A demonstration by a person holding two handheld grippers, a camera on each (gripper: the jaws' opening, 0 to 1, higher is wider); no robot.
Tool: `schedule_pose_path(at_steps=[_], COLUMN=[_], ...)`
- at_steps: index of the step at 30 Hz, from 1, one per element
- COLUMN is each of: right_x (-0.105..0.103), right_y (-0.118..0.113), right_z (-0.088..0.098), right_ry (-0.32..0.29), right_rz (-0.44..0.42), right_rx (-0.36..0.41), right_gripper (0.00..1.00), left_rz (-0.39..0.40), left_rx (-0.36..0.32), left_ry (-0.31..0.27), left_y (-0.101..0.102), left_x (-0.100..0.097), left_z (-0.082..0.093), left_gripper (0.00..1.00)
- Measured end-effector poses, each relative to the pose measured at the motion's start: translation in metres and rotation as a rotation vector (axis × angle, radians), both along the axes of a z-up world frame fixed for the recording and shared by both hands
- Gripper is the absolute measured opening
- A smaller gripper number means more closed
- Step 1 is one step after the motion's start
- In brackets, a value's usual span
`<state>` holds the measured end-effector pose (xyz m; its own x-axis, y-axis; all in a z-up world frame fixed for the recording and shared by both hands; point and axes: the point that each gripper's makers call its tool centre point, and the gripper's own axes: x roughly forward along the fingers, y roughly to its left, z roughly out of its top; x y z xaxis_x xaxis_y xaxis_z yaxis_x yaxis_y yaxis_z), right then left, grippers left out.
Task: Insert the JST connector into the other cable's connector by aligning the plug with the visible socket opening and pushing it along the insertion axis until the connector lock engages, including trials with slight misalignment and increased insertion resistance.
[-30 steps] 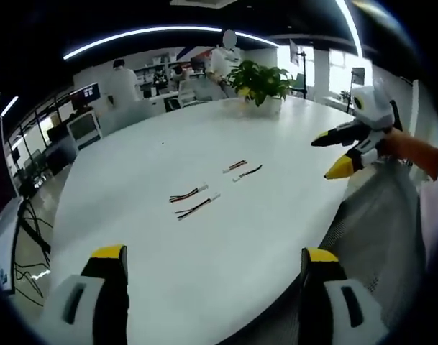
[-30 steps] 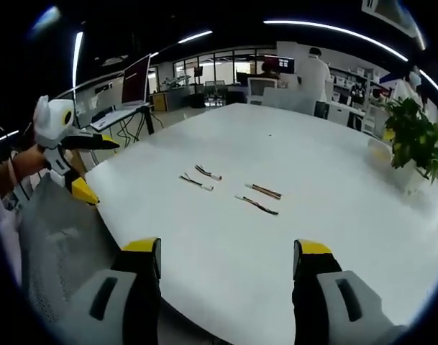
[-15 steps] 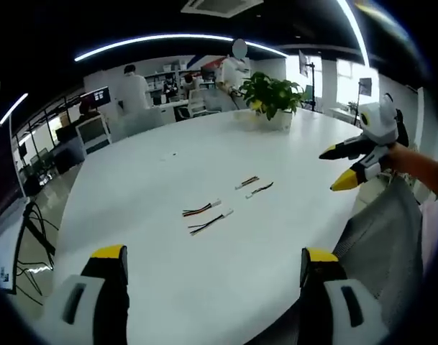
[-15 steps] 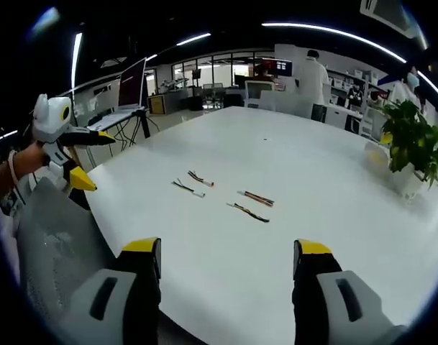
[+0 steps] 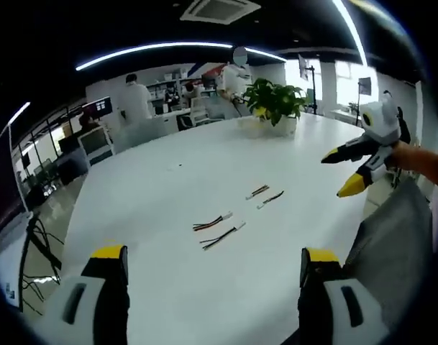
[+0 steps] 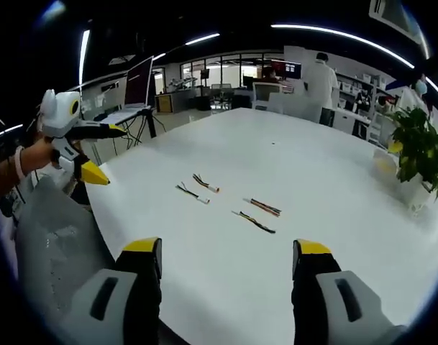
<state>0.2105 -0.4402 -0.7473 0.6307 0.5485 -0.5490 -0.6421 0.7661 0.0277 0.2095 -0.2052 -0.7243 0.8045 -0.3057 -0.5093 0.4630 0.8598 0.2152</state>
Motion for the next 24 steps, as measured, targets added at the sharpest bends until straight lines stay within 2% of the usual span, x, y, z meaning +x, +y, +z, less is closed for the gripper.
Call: schedule_pose_path(at_steps=[12, 16, 24], right_x=[0.016, 0.019, 0.023], right_y=[0.004, 0.002, -0.003], right_z=[0.006, 0.007, 0.006], right_ry=[-0.01, -0.015, -0.011], right_rz=[-0.045, -0.058, -0.073], right_rx=[0.04, 0.04, 0.034], right_gripper=[0.72, 0.71, 0.71], left_rz=[-0.042, -0.044, -0.04], left_rx=[-0.068, -0.036, -0.044], left_ry=[0.011, 0.011, 0.014], left_y=[-0.019, -0.018, -0.019], left_x=[0.01, 0.015, 0.022], left_z=[0.0, -0.001, -0.002], left_gripper=[0.97, 0.99, 0.99])
